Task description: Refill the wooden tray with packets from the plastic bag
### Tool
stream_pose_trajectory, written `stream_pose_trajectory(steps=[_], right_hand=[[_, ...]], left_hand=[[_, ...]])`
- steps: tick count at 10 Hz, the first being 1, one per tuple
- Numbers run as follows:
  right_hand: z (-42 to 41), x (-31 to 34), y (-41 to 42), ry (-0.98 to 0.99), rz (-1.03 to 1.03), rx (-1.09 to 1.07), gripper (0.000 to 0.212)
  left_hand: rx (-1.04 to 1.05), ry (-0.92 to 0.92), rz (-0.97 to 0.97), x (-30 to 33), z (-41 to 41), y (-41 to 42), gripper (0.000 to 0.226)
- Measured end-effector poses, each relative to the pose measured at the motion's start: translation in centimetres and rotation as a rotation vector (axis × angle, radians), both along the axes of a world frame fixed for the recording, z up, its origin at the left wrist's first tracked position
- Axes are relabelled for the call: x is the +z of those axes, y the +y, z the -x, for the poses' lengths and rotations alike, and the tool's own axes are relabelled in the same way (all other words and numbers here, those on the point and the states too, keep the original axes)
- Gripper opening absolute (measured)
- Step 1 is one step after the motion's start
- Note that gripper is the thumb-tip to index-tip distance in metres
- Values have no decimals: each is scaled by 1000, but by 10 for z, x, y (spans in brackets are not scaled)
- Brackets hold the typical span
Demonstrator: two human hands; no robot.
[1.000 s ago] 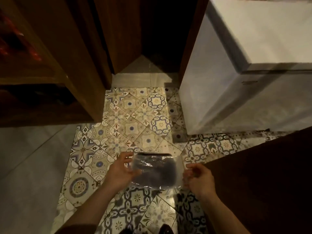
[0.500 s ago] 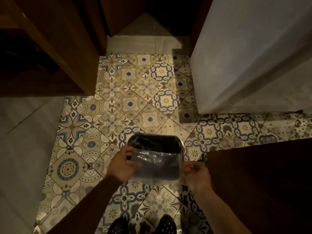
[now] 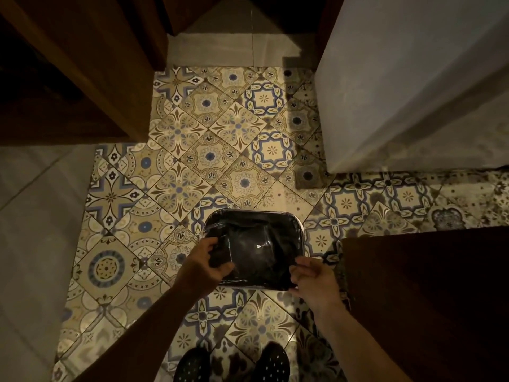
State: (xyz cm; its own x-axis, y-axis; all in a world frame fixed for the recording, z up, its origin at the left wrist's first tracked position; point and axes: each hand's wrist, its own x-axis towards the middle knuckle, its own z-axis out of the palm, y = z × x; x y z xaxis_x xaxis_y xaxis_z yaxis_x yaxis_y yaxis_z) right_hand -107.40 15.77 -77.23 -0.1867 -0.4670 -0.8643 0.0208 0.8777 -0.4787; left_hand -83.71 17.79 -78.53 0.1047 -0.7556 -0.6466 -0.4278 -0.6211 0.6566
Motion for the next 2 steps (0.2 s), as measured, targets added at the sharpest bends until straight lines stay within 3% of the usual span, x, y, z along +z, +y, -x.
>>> stream_pose_trajectory(steps=[2], right_hand=[[7, 46, 0, 177, 135, 192, 11]], left_hand=[[-55, -132, 15, 42, 0, -8, 65]])
